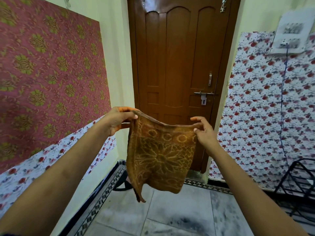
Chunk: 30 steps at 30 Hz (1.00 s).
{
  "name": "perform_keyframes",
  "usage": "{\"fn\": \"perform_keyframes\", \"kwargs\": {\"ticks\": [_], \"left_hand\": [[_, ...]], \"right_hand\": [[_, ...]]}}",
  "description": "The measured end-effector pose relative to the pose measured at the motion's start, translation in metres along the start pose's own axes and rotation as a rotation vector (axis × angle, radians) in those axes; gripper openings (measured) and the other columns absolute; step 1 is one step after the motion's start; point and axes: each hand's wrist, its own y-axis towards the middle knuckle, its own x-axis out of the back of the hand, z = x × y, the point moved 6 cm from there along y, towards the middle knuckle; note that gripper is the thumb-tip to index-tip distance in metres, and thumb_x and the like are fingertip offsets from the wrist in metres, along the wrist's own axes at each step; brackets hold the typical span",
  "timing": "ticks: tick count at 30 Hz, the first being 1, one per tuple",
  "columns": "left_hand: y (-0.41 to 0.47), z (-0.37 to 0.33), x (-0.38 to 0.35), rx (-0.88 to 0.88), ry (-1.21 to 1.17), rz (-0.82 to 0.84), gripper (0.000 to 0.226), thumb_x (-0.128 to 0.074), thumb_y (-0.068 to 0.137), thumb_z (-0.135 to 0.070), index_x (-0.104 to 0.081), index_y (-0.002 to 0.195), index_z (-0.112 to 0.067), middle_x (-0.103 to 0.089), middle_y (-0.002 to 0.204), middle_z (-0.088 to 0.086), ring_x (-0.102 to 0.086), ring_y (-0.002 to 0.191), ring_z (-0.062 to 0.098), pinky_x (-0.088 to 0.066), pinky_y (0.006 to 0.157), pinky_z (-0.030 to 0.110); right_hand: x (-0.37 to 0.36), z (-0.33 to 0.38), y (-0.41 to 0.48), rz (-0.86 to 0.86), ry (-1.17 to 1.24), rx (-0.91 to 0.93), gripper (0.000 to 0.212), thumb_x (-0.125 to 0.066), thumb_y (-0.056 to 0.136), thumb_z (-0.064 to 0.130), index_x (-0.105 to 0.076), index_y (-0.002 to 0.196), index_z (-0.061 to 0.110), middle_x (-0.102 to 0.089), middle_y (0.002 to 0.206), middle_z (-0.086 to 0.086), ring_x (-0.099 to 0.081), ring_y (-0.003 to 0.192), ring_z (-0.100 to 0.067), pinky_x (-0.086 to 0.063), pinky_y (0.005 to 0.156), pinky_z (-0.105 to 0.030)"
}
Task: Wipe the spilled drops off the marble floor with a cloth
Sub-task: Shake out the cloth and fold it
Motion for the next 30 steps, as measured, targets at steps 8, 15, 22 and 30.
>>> {"fn": "perform_keyframes", "kwargs": {"ticks": [8, 15, 22, 30], "left_hand": [[0.000, -0.013, 0.016, -0.107, 0.273, 0.088, 0.029, -0.049, 0.091, 0.005, -0.063, 0.097, -0.019, -0.063, 0.099, 0.011, -0.062, 0.088, 0.022, -0.055, 0.078, 0.033], [-0.008, -0.002, 0.029, -0.074, 0.671, 0.182, 0.021, -0.059, 0.087, 0.001, -0.063, 0.099, -0.016, -0.066, 0.097, 0.016, -0.066, 0.088, 0.026, -0.057, 0.074, 0.027], [-0.031, 0.007, 0.009, -0.162, 0.620, 0.367, 0.026, -0.054, 0.088, 0.007, -0.054, 0.101, -0.015, -0.050, 0.102, 0.012, -0.062, 0.089, 0.024, -0.057, 0.071, 0.026], [-0.032, 0.001, 0.002, -0.199, 0.557, 0.316, 0.021, -0.067, 0.081, -0.002, -0.068, 0.100, -0.011, -0.069, 0.097, 0.006, -0.068, 0.089, 0.014, -0.055, 0.073, 0.019]], "right_hand": [[-0.012, -0.003, -0.011, 0.320, -0.060, 0.040, 0.021, -0.057, 0.087, 0.001, -0.066, 0.096, 0.017, -0.063, 0.095, -0.007, -0.062, 0.082, -0.015, -0.052, 0.064, -0.017], [-0.013, 0.001, -0.010, 0.241, -0.109, 0.107, 0.022, -0.061, 0.083, -0.002, -0.066, 0.079, 0.019, -0.067, 0.081, -0.007, -0.063, 0.072, -0.015, -0.055, 0.069, -0.028], [0.006, 0.001, 0.003, 0.059, -0.058, 0.027, 0.018, -0.059, 0.087, 0.010, -0.066, 0.074, 0.021, -0.066, 0.075, -0.003, -0.063, 0.074, -0.018, -0.054, 0.073, -0.039], [0.021, 0.016, 0.006, -0.017, 0.035, 0.035, 0.019, -0.057, 0.087, 0.009, -0.066, 0.074, 0.020, -0.064, 0.075, -0.003, -0.061, 0.076, -0.017, -0.052, 0.077, -0.038]]}}
